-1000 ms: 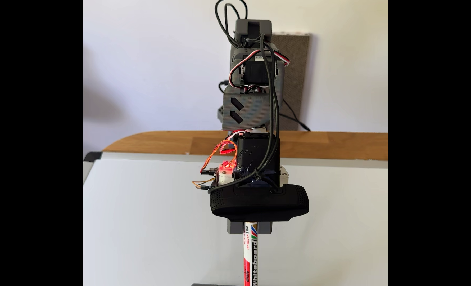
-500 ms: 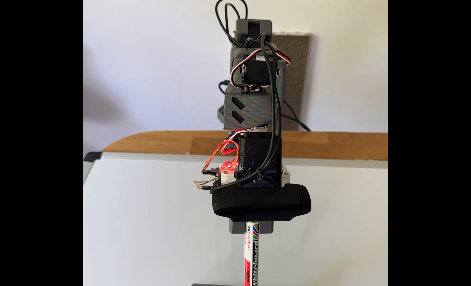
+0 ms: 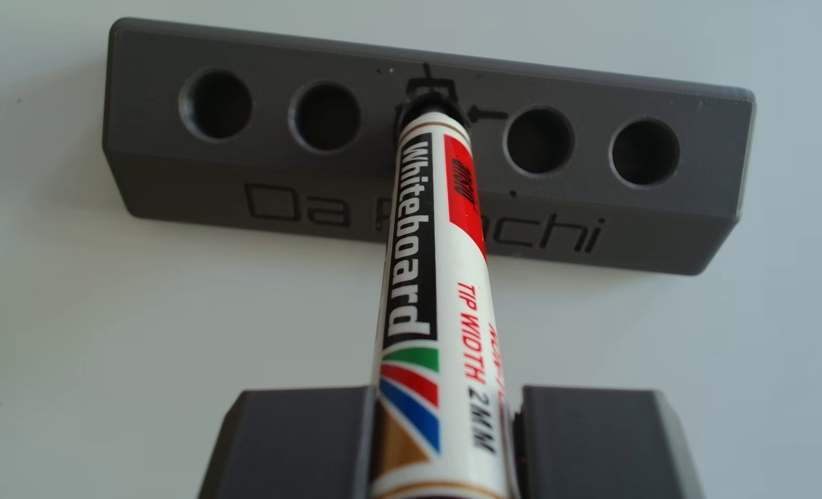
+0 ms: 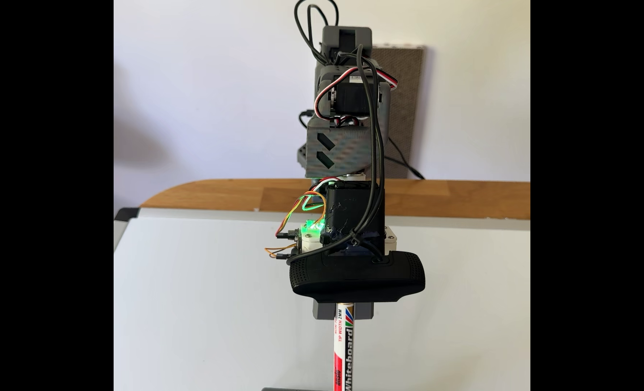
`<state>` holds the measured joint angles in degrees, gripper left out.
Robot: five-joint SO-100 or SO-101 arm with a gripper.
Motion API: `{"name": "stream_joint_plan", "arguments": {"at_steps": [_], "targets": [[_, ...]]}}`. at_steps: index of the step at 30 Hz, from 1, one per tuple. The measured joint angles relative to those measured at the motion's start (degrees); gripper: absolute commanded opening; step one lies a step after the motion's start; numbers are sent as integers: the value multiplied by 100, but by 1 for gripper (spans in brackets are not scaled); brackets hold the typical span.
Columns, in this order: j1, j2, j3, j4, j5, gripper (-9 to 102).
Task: Draw a face
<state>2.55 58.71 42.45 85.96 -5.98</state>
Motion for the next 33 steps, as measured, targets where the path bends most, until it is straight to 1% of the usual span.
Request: {"name": "stream_joint_plan", "arguments": {"at_steps": [10,16,23,26,29,33], "targets": [[0,299,9,53,0,-1],[9,677,0,396,0,-1],[9,721,0,914,0,-1],[9,1107,9,1107,0,-1],[-26,1863,0,1301,0,-1],[-475,2672,-9,1617,0,-1]]}}
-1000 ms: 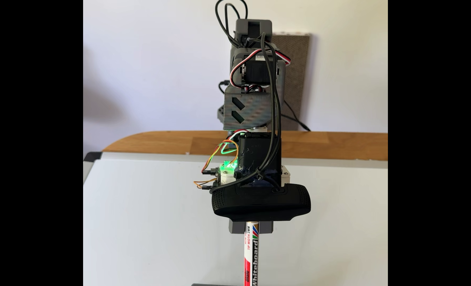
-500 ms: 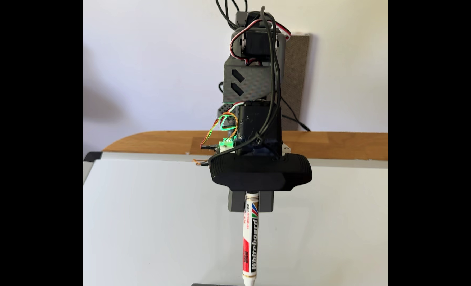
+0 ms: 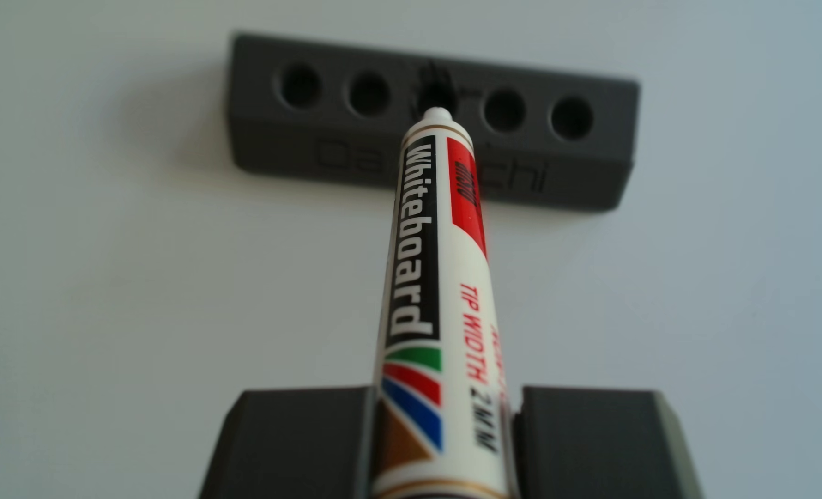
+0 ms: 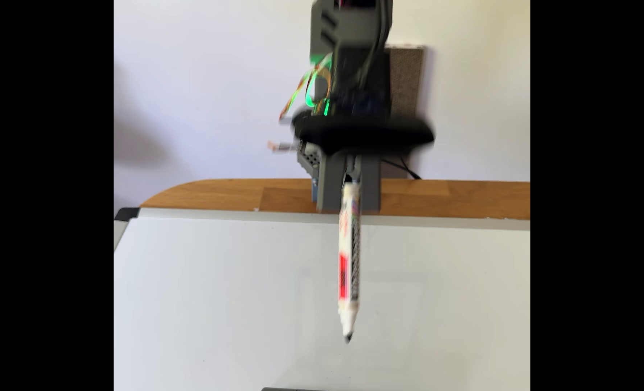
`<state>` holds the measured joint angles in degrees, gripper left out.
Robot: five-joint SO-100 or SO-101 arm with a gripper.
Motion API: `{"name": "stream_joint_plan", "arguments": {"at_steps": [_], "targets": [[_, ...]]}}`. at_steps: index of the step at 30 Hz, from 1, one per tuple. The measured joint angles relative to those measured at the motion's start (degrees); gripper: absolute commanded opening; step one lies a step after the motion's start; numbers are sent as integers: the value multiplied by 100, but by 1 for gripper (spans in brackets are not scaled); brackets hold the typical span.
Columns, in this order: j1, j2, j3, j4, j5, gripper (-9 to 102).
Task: Draw a face
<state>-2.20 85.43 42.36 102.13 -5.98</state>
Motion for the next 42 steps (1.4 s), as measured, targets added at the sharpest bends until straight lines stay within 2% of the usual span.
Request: {"name": "stream_joint_plan", "arguments": {"at_steps": [4,7,11,19,24,42], "targets": [[-738,272,141,158,-26,-1],[-1116,281,606,158,-501,-1],[-1204,272,1222,-185,-1793,-1],[-923,-79,1661,-686,-5062,-1],[-949,-202,1811,-624,-6214,-1],[-958,-879,2250,-1688,-6354,-1]]}}
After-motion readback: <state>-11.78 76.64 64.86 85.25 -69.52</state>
